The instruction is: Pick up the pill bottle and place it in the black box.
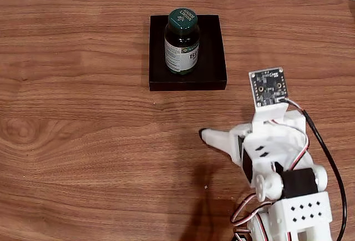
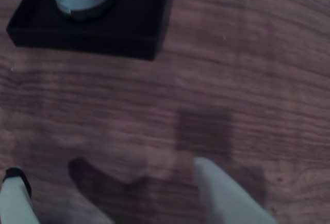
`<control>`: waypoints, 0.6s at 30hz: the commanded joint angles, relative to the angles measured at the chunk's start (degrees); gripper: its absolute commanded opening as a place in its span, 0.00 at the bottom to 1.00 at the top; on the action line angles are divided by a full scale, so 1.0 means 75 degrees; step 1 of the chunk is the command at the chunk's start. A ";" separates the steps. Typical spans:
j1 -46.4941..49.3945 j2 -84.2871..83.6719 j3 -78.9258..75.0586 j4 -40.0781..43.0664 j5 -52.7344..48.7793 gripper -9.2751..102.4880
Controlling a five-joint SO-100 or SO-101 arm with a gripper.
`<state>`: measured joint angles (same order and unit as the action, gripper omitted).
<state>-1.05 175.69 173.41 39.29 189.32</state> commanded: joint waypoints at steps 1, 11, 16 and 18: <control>0.0141 0.0551 0.0012 0.0422 0.0094 0.43; 0.0141 0.1113 0.0023 0.2250 0.0035 0.42; 0.0270 0.1289 0.0023 0.2871 -0.0176 0.40; 0.0328 0.1406 0.0023 0.3141 -0.0187 0.38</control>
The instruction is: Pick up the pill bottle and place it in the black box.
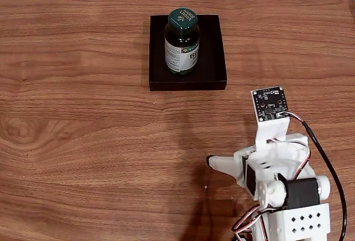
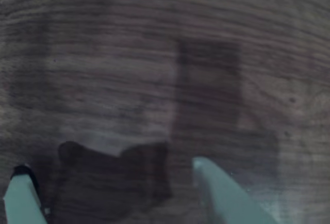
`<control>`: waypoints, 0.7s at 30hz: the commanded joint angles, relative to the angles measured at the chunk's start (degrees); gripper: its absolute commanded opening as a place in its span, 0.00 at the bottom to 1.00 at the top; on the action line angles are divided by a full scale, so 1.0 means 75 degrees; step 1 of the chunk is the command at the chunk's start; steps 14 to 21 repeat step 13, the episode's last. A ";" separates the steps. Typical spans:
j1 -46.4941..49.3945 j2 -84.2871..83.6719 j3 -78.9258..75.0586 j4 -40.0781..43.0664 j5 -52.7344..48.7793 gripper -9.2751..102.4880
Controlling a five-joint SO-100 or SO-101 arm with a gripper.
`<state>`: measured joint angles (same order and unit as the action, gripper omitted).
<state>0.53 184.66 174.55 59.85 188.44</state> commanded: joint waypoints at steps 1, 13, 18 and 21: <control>0.0141 0.0258 -0.0129 0.0551 -0.0070 0.37; 0.0199 0.0492 -0.0129 0.1406 -0.0469 0.31; 0.0199 0.0492 -0.0129 0.1406 -0.0469 0.31; 0.0199 0.0492 -0.0129 0.1406 -0.0469 0.31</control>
